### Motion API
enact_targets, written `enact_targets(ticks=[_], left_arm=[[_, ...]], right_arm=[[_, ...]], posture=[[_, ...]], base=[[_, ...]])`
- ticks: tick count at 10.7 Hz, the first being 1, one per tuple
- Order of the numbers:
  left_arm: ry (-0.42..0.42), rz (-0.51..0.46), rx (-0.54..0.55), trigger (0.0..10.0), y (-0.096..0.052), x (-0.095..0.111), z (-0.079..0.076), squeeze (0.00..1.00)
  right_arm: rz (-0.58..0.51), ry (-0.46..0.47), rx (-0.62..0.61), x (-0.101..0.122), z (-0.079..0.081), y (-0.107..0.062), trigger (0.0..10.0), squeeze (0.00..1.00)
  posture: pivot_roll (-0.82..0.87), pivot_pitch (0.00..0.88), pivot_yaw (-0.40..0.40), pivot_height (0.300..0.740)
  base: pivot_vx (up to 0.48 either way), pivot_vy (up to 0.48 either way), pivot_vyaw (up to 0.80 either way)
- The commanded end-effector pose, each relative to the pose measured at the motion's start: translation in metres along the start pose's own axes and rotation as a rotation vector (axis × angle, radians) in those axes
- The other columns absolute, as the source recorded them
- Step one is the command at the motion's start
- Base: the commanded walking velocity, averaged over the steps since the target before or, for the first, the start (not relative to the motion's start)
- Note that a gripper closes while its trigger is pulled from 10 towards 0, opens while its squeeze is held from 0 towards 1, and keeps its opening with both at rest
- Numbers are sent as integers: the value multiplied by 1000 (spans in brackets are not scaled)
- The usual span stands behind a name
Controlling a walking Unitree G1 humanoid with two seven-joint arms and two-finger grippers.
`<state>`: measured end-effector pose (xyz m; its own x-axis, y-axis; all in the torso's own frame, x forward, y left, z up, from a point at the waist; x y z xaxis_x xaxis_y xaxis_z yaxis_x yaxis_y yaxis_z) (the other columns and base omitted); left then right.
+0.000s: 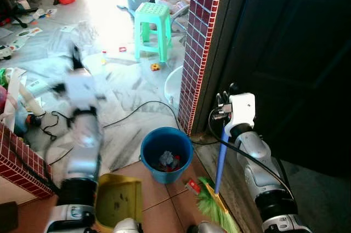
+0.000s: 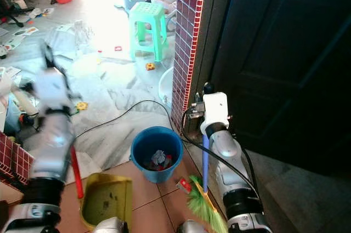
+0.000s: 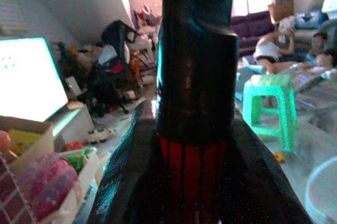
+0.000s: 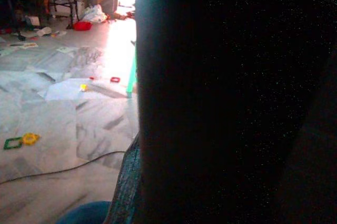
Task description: Sweep floor
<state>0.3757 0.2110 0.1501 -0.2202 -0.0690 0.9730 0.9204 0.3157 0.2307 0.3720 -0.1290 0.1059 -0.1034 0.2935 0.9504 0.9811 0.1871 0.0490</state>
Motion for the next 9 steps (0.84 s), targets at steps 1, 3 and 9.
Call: enact_targets(ticks=[1, 3, 9], left_arm=[[-9, -13, -8, 10000, 0, 0, -6, 0], [-24, 64, -4, 10000, -10, -27, -14, 0], [3, 214, 72, 10000, -39, -75, -26, 0]], right_arm=[[-90, 17, -23, 23, -7, 7, 10000, 0], [-88, 51, -21, 23, -7, 8, 10000, 0], [-99, 197, 193, 32, 35, 12, 10000, 0]], posture=[[-65, 0, -3, 740], [-69, 0, -2, 740], [-73, 0, -2, 740]], base=[[0, 0, 0], [0, 0, 0], [0, 0, 0]])
Point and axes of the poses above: a point about 5 cm out from each wrist's last joint towards the gripper, its own y axis pointing out of the wrist towards the gripper, its own x axis along the axis of the wrist's last joint, z = x × y, the point moved 6 cm from there along y, pointing out of the wrist towards the gripper, and after that the axes turned 12 degrees about -y, right-handed, at the moved point
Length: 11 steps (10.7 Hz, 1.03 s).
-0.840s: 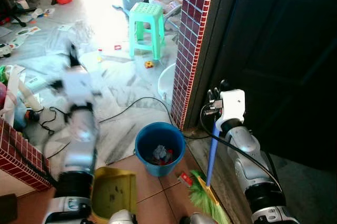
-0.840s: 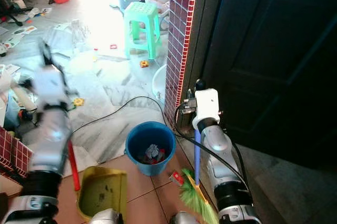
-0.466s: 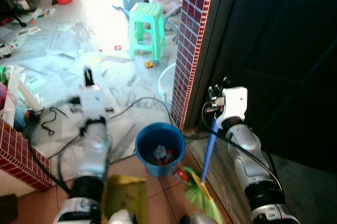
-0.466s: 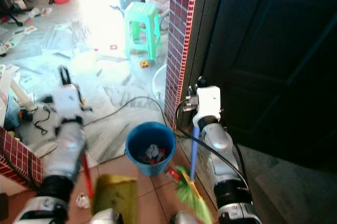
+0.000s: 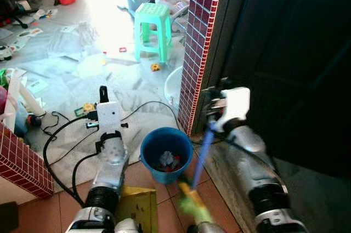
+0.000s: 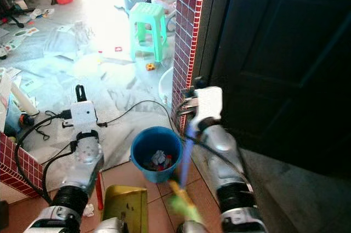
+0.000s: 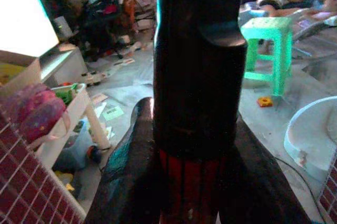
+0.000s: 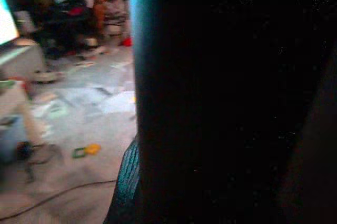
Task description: Sweep floor
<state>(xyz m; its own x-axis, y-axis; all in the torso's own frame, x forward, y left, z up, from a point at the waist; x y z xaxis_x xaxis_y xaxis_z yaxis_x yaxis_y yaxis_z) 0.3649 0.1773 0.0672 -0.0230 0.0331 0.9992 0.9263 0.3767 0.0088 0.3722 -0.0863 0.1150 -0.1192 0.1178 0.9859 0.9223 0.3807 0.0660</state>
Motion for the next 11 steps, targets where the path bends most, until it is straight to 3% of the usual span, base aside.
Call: enact_targets(ticks=[1, 3, 5, 8, 11], left_arm=[[15, 4, 6, 10000, 0, -3, 2, 0], [10, 17, 3, 10000, -1, -6, 2, 0], [-36, 83, -92, 10000, -4, -15, -8, 0], [-31, 78, -92, 10000, -4, -15, -6, 0], [-40, 82, -109, 10000, -4, -15, -6, 0]], right_arm=[[-46, 51, 41, 13, 7, 3, 10000, 0], [-77, 110, 117, 23, 16, 0, 10000, 0], [-100, 116, 151, 33, 17, 0, 10000, 0], [-119, 154, 214, 39, 26, -5, 10000, 0], [-212, 111, 201, 70, 20, -2, 10000, 0]], posture=[[-72, 0, -3, 740], [-76, 0, 1, 740], [-80, 0, 5, 740], [-75, 0, 4, 740], [-79, 0, 9, 740]], base=[[0, 0, 0], [0, 0, 0], [0, 0, 0], [0, 0, 0], [0, 0, 0]])
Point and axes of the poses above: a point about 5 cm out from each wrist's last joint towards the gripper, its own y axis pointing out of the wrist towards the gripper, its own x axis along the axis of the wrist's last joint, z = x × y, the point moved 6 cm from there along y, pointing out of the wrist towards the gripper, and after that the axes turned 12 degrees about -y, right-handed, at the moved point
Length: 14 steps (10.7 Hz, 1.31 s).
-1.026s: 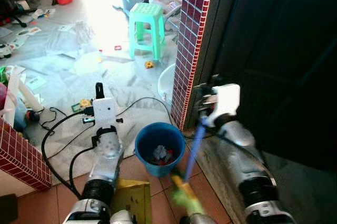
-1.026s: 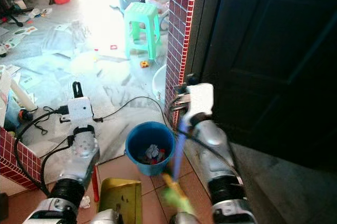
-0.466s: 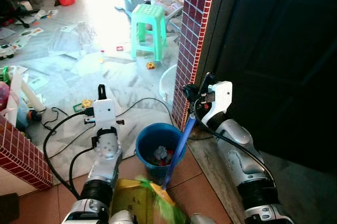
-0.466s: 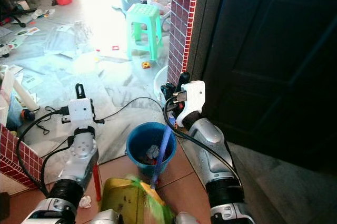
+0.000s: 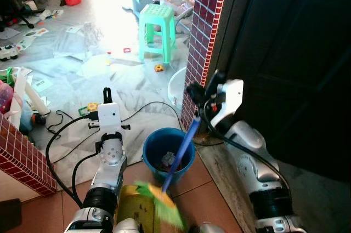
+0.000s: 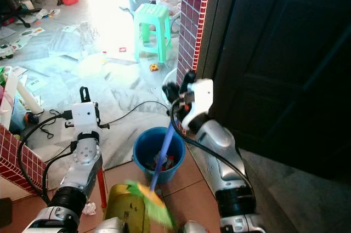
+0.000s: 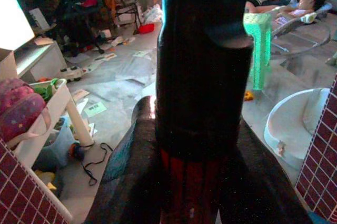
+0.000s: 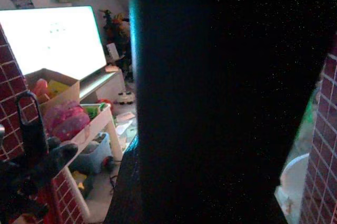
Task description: Sweep floor
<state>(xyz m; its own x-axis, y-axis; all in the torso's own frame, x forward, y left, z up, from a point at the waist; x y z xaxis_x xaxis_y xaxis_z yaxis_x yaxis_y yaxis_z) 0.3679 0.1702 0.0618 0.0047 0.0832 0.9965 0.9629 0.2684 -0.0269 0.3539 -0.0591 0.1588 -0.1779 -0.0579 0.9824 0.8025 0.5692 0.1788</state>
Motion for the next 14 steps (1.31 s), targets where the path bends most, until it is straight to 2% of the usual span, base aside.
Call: enact_targets(ticks=[1, 10, 12, 13, 14], left_arm=[[-6, 44, 1, 10000, -4, -10, 0, 0], [0, 46, 11, 10000, -1, -8, 5, 0], [-8, 19, 12, 10000, 3, 1, 5, 0], [4, -8, 29, 10000, 5, 8, 9, 0], [24, -89, 156, 10000, 10, 32, 32, 0]], right_arm=[[-62, -33, -13, 18, -4, 3, 10000, 0], [-58, -66, -12, 16, 0, 4, 10000, 0], [-76, -89, -16, 22, -2, 6, 10000, 0], [-85, -110, 3, 26, -1, 8, 10000, 0], [-109, -158, 96, 38, 13, 13, 10000, 0]], posture=[[-77, 0, 8, 740], [-68, 0, 11, 740], [-64, 0, 9, 740], [-63, 0, 16, 740], [-50, 0, 27, 740]], base=[[0, 0, 0], [-291, 0, 0], [0, 0, 0], [0, 0, 0], [0, 0, 0]])
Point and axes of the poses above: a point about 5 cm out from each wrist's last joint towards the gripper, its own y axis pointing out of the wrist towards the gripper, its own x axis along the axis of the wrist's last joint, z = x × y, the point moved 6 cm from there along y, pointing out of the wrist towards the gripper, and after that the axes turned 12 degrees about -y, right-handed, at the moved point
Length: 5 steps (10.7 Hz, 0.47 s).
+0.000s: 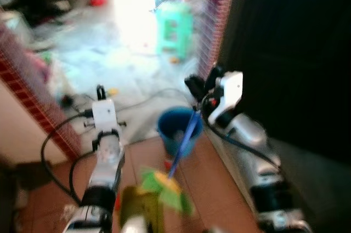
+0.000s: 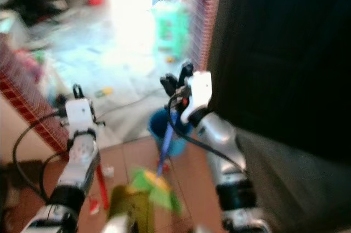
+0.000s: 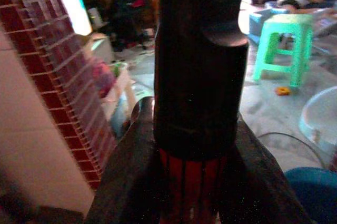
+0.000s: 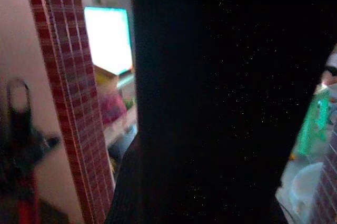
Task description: Sweep floor
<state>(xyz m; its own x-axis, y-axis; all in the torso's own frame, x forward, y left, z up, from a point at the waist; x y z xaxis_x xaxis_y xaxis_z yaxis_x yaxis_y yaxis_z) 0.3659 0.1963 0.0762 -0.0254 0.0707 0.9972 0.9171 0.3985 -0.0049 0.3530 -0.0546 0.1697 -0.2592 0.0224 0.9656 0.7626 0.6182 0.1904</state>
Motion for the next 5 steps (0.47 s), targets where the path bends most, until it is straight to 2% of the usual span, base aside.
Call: enact_targets(ticks=[1, 2, 3, 4, 5], left_arm=[[-6, -99, 77, 10000, 8, 29, 19, 0], [-47, -126, 86, 10000, 8, 37, 25, 0], [-57, -117, 66, 10000, 9, 36, 24, 0], [-66, -106, 71, 10000, 8, 35, 23, 0], [-76, -95, 76, 10000, 5, 31, 22, 0]], right_arm=[[-103, -71, 86, 33, 12, 12, 10000, 0], [-116, -100, 148, 38, 20, 13, 10000, 0], [-122, -176, 179, 39, 22, 12, 10000, 0], [-124, -219, 211, 37, 27, 10, 10000, 0], [-113, -216, 203, 31, 29, 8, 10000, 0]], posture=[[-28, 0, 37, 740], [-27, 0, 34, 740], [-26, 0, 24, 740], [-26, 0, 21, 740], [-26, 0, 17, 740]], base=[[0, 0, 0], [0, 0, 0], [0, 0, 0], [0, 0, 800], [0, 0, 800]])
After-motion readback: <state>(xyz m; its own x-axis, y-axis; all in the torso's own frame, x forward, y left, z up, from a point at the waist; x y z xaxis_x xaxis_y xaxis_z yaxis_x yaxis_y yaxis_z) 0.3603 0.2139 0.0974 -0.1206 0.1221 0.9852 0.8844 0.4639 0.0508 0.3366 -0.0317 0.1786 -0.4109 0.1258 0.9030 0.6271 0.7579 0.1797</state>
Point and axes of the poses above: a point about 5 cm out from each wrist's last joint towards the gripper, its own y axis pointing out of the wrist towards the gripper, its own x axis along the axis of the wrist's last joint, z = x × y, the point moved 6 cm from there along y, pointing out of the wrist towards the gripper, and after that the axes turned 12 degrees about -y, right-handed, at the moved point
